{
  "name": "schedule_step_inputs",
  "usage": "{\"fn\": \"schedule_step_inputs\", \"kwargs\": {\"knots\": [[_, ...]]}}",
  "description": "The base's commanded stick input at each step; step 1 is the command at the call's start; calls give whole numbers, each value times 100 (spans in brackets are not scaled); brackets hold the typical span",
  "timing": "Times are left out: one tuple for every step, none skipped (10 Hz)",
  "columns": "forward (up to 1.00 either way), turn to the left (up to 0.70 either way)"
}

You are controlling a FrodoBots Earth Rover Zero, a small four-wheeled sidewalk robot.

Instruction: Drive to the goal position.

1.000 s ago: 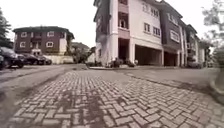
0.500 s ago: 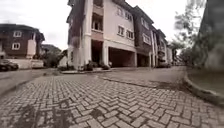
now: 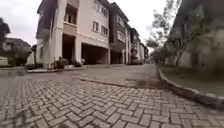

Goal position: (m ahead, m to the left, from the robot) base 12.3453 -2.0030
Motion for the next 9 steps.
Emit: {"fn": "schedule_step_inputs", "kwargs": {"knots": [[70, 0], [70, 0], [70, 0], [70, 0], [70, 14], [70, 34], [70, 35], [70, 35], [70, 35]]}}
